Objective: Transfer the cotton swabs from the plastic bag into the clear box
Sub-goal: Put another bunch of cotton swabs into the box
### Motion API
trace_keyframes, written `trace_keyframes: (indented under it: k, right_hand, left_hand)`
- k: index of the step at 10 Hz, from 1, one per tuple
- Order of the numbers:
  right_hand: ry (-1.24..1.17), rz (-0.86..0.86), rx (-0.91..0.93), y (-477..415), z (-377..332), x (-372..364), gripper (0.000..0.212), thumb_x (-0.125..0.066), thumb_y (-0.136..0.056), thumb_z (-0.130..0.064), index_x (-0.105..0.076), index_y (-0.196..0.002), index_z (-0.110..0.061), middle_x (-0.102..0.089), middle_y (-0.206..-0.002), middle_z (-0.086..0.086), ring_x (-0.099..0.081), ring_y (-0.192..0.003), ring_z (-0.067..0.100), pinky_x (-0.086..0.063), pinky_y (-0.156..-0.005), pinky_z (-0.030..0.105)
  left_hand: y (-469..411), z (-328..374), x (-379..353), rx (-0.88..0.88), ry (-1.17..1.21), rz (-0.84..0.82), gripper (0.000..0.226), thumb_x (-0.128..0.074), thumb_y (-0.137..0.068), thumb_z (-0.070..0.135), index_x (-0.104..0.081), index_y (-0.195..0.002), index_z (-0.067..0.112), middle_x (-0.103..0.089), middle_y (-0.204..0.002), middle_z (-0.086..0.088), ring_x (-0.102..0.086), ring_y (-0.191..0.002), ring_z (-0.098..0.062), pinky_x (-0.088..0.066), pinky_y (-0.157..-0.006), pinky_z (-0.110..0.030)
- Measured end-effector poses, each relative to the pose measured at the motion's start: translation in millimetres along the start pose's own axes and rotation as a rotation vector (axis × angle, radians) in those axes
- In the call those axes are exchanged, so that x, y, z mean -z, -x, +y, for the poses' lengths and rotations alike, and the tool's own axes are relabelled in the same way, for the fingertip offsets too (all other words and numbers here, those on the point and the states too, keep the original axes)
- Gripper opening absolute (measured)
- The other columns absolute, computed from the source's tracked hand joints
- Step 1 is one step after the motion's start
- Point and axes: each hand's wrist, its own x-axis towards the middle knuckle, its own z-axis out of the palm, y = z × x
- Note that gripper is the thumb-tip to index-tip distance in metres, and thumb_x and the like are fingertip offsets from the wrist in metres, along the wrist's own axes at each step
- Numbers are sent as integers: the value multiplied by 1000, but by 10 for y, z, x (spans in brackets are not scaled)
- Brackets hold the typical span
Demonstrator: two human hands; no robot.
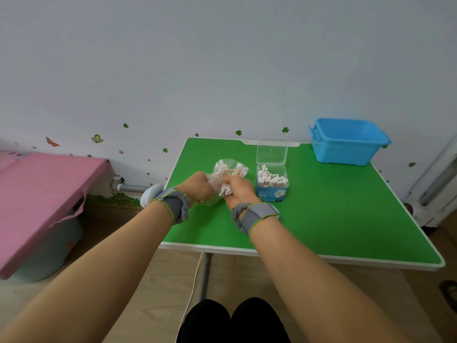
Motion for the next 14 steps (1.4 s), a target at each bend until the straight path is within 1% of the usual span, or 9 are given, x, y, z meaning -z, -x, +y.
trace_keyframes:
  k: [2, 3, 4, 6, 8, 9, 10, 11, 14]
  right_hand:
    - [11, 5, 9, 10, -28, -21, 39, -58, -78, 12, -53, -116, 15, -61, -115, 29, -63, -98, 36, -51, -86, 44]
    - [11, 29, 8, -1, -30, -35, 44, -59, -77, 10, -51, -120, 14, -59, -121, 26, -59, -108, 38, -49, -95, 47]
    - [22, 68, 15, -48, -58, -13, 44, -59, -82, 7, -49, -125, 13, -56, -126, 20, -57, -111, 34, -48, -89, 34]
    - [62, 65, 18, -127, -169, 0, 43, -58, -90, -2, -47, -129, 13, -55, -130, 16, -57, -104, 25, -45, -52, 23]
    - [-133, 70, 23, -141, -118, -90, 8, -58, -89, -5, -58, -96, -1, -43, -73, 5, -37, -60, 14, -35, -55, 26]
    - [-36, 142, 91, -117, -44, -124, 18, -55, -87, -6, -46, -72, -11, -38, -67, 3, -30, -56, 16, -29, -50, 26]
    - [-6, 248, 181, -51, 97, -159, 12, -51, -86, -4, -41, -90, -10, -41, -80, 5, -35, -61, 19, -31, -46, 21]
    - [-9, 186, 197, 33, 164, -223, 11, -43, -90, -5, -41, -87, -15, -36, -67, 0, -31, -51, 13, -25, -37, 18]
    - [0, 170, 179, -117, 95, -185, 20, -37, -95, -15, -43, -76, -14, -37, -67, 1, -31, -55, 13, -25, -50, 26]
  left_hand:
    - [19, -10, 16, 12, -53, -61, 28, -42, -99, 16, -58, -88, -5, -56, -82, -17, -50, -75, -25, -39, -56, -27]
    - [18, -12, 28, 25, -117, -72, 29, -37, -99, 10, -52, -76, 1, -50, -69, -11, -42, -58, -20, -33, -51, -26]
    - [14, -19, 24, 34, -126, -81, 28, -37, -97, 8, -48, -72, 3, -46, -65, -9, -39, -54, -18, -32, -49, -26]
    - [2, 12, 24, 39, -113, -97, 30, -38, -100, 14, -45, -71, 8, -45, -67, -6, -38, -53, -15, -31, -46, -24]
    - [-54, -19, 22, 48, -108, -65, 23, -38, -100, 13, -52, -91, -3, -44, -72, -13, -38, -53, -20, -31, -47, -28]
    - [-124, -48, 15, 52, -115, -36, 38, -35, -100, 17, -57, -106, -13, -49, -75, -13, -48, -67, -27, -36, -52, -29]
    - [-150, -45, 9, 47, -104, 0, 32, -36, -98, 20, -60, -96, -2, -52, -72, -11, -50, -64, -24, -39, -55, -29]
    - [-152, -40, -10, 42, -89, 9, 26, -37, -98, 20, -54, -88, 3, -48, -66, -8, -45, -57, -19, -39, -54, -30]
    - [-82, -117, 4, 55, -80, 4, 27, -37, -98, 22, -56, -89, 5, -54, -83, -15, -48, -61, -20, -39, -55, -28]
